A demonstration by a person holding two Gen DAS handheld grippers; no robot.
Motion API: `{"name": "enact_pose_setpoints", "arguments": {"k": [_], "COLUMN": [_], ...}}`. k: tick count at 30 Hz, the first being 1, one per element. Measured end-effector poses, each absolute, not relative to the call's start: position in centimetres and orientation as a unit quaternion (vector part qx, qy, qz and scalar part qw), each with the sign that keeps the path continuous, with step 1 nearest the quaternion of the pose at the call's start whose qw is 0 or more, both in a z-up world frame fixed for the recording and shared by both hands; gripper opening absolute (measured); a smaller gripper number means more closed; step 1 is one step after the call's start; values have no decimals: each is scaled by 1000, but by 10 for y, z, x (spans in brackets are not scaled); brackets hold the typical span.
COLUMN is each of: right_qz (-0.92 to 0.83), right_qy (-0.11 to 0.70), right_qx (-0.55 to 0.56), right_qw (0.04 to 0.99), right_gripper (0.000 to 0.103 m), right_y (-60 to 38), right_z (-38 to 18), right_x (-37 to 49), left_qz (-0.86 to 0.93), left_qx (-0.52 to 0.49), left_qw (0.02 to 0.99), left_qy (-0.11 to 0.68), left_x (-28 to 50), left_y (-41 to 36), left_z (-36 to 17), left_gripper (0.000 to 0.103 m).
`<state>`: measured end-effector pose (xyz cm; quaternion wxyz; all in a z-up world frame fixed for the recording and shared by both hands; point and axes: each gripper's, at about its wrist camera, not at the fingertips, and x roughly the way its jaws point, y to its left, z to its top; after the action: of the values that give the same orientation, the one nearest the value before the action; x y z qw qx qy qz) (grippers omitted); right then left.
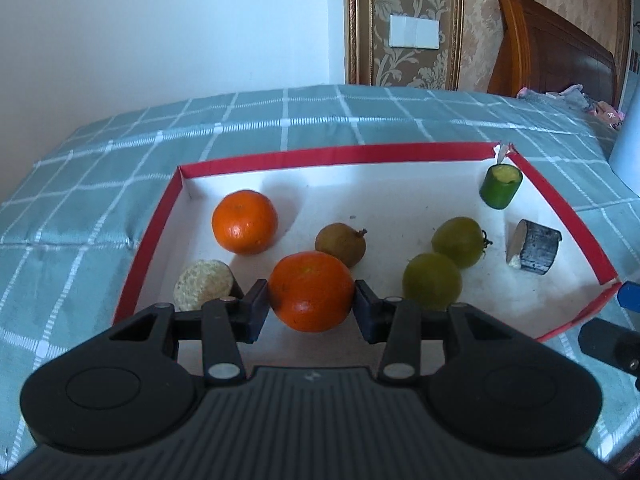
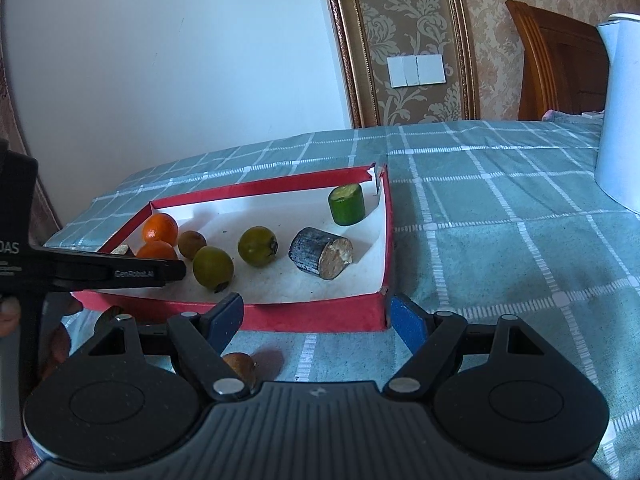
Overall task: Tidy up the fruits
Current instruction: 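Carry the orange into the tray and open the left tool, then withdraw the left tool from the tray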
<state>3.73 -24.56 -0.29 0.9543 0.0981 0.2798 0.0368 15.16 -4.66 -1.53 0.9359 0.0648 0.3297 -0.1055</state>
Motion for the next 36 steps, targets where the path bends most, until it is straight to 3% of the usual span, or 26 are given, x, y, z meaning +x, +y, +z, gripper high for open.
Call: {"name": "enact_pose_setpoints", "arguments": {"k": [10, 11, 15, 17, 19, 25, 28, 36], "right_qz": [34, 34, 32, 32, 30, 28, 26, 56], "right_qy": [291, 292, 294, 295, 295, 297, 294, 285], "right_qx": [95, 94, 90, 88, 86, 81, 77, 51], "right_qw": [952, 951, 951, 951, 951, 951, 952, 956], "right_gripper": [80, 80, 80, 80, 80, 80, 80, 80], "right_y": [-244, -244, -243, -242, -242, -241, -241, -229], "right_z": [-6, -7, -7, -8, -9, -10, -10, -9], "right_x": [42, 42, 43, 44, 44, 44, 42, 32], "left_qz": [-106, -105, -104, -99, -103, -76, -58, -28], "left_qx": [63, 64, 68, 68, 67, 74, 73, 32], "left_qw": [936, 936, 937, 940, 939, 951, 960, 970], "left_qy": [331, 331, 326, 319, 320, 290, 264, 239], "left_x": [151, 151, 145, 141, 136, 106, 85, 42], "left_y": [-47, -47, -47, -45, -43, -33, -24, 10], "left_z": [-16, -16, -15, -13, -11, -3, 2, 6], "left_gripper": [43, 45, 71, 73, 84, 85, 93, 99]}}
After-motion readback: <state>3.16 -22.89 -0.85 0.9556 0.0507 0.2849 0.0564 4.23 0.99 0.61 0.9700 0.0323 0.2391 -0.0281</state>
